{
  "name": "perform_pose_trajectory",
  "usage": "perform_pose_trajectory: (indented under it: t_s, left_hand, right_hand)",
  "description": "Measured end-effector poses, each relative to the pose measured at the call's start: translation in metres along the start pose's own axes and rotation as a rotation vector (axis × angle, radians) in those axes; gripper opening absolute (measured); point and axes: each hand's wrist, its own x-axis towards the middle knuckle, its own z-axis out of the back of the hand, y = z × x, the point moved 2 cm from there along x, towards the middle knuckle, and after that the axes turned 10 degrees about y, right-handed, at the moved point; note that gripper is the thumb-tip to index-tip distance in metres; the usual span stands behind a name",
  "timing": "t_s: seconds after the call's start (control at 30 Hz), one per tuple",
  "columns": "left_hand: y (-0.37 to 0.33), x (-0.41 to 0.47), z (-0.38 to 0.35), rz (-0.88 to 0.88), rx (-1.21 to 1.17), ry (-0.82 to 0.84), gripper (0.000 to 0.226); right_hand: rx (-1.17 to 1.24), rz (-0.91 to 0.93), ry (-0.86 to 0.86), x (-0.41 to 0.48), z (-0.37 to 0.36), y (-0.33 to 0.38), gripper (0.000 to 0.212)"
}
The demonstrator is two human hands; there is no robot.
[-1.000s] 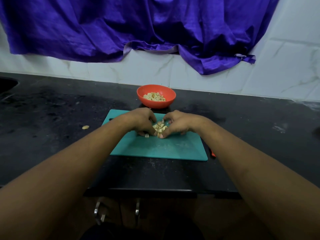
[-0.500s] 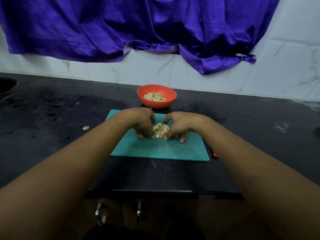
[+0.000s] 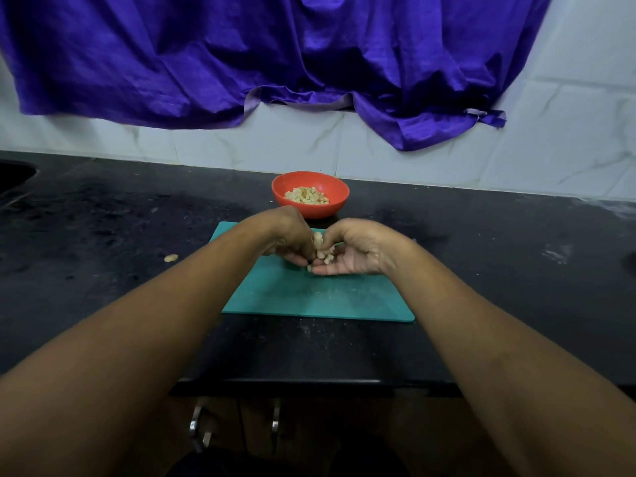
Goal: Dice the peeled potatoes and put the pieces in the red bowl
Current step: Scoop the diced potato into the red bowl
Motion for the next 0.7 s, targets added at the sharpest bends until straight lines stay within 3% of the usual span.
perform_pose_trajectory:
  t_s: [0.17,0.4,0.7]
  left_hand:
    - [-0.021,-0.012,0.002,-0.046,0.006,-0.006,0.033]
    - [-0.042,-0.024,-0.002,-0.128,0.167,-0.054,0.03]
    - [-0.055,-0.033,-0.008,-0.2,0.164,0.047,0.034]
  right_hand:
    - [0.526,0.057,-0.027,0.0,0.004,-0.007,0.051]
    - [0.815,0.16,-0.178,-0.008,-0.016,-0.013,0.049]
    - [1.045,0.259,-0.131,-0.01,-0.027,-0.008,0.048]
